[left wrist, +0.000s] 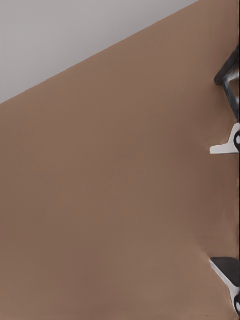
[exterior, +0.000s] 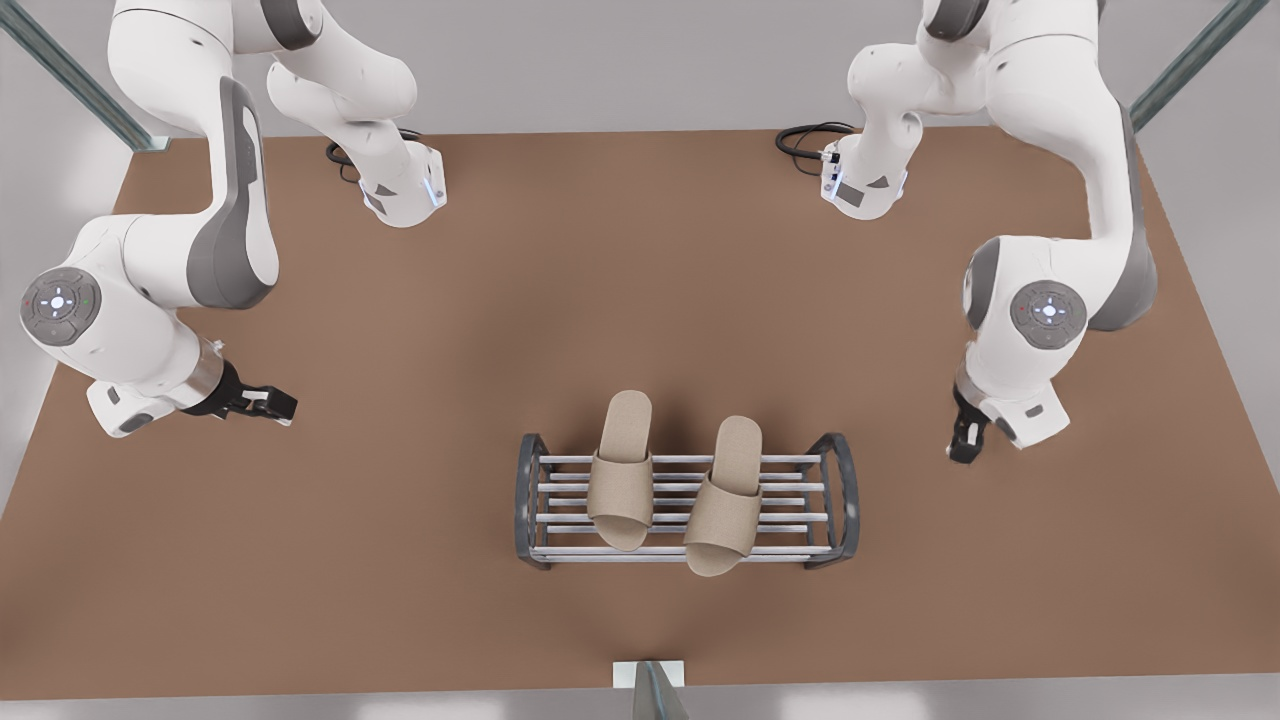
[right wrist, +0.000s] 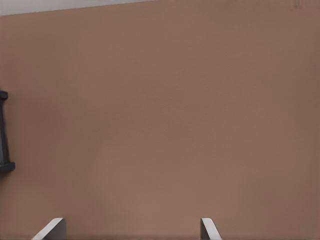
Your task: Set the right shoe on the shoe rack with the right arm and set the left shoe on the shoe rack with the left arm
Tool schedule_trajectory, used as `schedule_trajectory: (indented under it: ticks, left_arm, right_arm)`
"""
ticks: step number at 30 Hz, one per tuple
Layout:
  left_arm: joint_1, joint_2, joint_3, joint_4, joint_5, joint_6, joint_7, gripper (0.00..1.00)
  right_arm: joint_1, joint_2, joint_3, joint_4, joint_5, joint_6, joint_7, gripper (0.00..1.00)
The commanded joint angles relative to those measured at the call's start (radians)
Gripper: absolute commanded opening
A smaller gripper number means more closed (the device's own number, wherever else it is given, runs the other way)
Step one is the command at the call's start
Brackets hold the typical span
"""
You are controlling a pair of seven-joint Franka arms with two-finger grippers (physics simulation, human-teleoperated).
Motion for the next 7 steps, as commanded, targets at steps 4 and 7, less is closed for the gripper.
schedule_trajectory:
  ticks: [4,7]
  left_arm:
    - [0.025,0.038,0.073,0.211,-0.169,-0.398,1.594,1.00]
    - [0.027,0.043,0.072,0.214,-0.172,-0.401,1.558,1.00]
  right_arm:
    - [0.000,0.000,0.000,0.001,0.001,0.000,-0.062,1.00]
    - [0.002,0.000,0.000,0.001,0.001,-0.001,-0.062,1.00]
